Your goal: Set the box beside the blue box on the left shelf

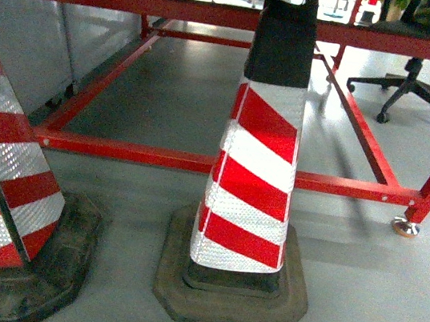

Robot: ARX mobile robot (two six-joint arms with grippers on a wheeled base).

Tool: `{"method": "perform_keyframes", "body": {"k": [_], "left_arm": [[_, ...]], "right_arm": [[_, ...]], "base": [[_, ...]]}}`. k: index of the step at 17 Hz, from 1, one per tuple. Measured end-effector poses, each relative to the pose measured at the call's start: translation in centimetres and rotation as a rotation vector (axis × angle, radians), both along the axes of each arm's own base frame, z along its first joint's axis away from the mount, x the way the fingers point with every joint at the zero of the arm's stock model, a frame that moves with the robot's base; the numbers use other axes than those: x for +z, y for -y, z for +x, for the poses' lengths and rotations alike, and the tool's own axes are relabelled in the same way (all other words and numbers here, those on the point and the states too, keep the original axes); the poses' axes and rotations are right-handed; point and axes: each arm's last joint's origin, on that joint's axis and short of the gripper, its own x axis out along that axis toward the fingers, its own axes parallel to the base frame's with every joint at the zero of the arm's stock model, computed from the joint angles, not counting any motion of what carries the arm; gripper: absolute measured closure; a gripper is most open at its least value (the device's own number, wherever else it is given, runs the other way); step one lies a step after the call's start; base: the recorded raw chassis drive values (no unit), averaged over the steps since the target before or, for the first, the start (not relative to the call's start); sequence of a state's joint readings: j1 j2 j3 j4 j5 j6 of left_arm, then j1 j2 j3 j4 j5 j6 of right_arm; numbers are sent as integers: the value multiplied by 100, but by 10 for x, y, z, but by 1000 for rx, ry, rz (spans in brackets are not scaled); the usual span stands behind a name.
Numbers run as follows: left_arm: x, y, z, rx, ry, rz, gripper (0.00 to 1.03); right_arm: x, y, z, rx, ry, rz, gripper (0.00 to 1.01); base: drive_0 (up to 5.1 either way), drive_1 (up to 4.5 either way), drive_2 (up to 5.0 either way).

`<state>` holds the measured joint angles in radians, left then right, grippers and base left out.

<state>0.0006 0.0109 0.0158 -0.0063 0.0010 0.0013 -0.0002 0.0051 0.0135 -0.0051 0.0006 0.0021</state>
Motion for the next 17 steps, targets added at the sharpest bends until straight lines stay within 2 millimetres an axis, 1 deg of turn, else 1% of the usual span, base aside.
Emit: {"method": "perform_keyframes", "body": {"k": [17], "left_arm": [[0,0,0,1,0,0,5]], "right_arm": [[0,0,0,1,-1,-1,3]], "base": [[0,0,0]]}}
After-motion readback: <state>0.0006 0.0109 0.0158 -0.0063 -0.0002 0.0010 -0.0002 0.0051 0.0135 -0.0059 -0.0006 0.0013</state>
